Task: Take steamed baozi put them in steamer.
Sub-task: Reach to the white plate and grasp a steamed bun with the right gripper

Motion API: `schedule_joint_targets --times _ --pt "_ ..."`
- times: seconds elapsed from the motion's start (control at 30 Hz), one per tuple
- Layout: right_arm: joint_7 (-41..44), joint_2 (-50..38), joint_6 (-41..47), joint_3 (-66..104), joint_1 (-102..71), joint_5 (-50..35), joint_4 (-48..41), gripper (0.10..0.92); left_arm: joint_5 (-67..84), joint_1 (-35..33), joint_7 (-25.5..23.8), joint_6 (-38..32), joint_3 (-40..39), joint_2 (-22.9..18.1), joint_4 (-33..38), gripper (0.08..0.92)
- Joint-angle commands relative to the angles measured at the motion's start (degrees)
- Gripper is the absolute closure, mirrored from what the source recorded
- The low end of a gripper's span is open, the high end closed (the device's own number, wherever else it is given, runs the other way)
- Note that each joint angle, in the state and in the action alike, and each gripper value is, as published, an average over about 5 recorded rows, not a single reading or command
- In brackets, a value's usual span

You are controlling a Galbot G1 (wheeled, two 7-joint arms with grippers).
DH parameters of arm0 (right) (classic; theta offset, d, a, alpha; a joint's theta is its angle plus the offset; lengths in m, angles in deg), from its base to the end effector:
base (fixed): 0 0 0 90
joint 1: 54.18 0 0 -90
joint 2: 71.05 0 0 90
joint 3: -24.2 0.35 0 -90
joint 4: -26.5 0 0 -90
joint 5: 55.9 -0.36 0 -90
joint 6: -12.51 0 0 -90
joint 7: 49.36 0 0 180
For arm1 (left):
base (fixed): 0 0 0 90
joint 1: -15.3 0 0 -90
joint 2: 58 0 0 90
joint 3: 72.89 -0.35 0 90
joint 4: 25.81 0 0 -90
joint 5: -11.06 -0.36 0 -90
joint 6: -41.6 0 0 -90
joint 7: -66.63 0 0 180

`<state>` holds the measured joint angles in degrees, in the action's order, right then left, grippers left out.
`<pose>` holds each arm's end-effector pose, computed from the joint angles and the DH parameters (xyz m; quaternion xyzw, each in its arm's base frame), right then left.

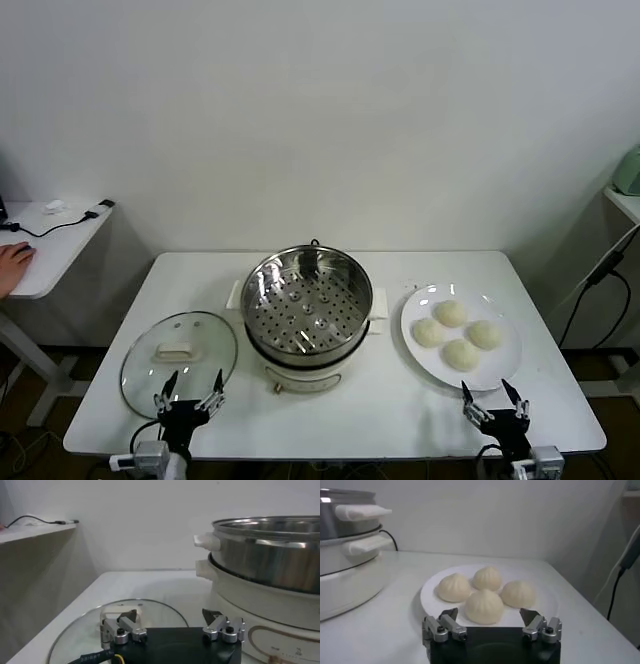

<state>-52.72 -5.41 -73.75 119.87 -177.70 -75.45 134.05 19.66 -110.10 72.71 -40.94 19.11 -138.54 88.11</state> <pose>0.1710 -0.1305 -0.3603 -0.0051 -0.9855 0.0491 0.1624 0.1526 0.0449 -0.3530 0.0345 -0.9858 -0.0156 0.1638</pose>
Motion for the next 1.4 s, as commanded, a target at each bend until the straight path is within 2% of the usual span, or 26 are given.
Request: schedule_joint_targets --times 0.03,0.2,0.37,0.43,0.57,0.63,0.8,1.0,1.17,1.4 --pt "-5.68 -6.11 3.43 -0.84 10.41 -0.69 0.17 0.203 -0.01 0.30 -0.08 0.00 -0.01 0.10 -0.10 0.177" --pt "4.74 -15.15 14.24 -2.66 25.64 0.16 -5.34 0.203 0.19 0.41 -0.51 -0.19 0.00 0.73 -0.19 0.177" --pt "16.71 -29.72 17.79 -15.03 41.49 -1.41 -12.87 0.203 0.98 0.35 -0.58 -0.72 -0.04 1.77 -0.33 0.177" --pt "23.77 -35.42 17.25 -22.11 47.73 -1.39 -15.43 0.203 1.35 0.29 -0.55 -0.98 0.01 2.20 -0.37 0.177" --pt "44.41 -45.05 11.84 -45.47 67.15 1.51 -22.25 0.203 1.86 0.30 -0.48 -1.58 0.07 2.72 -0.64 0.177" --pt "52.09 -46.48 8.59 -57.85 77.55 3.32 -25.47 0.203 1.96 0.25 -0.48 -1.77 0.04 2.81 -0.67 0.177" --pt "66.57 -44.30 1.00 -87.10 103.00 7.44 -34.40 0.203 1.88 0.00 -0.55 -2.26 -0.15 2.89 -0.86 0.177" --pt "73.67 -35.64 -0.63 -110.49 121.58 8.72 -43.12 0.203 1.70 -0.26 -0.60 -2.89 -0.26 2.79 -1.21 0.177" --pt "74.27 -28.38 0.17 -115.22 122.79 8.63 -49.99 0.203 1.67 -0.46 -0.63 -3.07 -0.14 2.75 -1.25 0.177" --pt "70.84 -20.85 2.32 -107.41 113.04 8.86 -56.94 0.203 1.67 -0.37 -0.77 -3.28 0.21 2.43 -1.91 0.177"
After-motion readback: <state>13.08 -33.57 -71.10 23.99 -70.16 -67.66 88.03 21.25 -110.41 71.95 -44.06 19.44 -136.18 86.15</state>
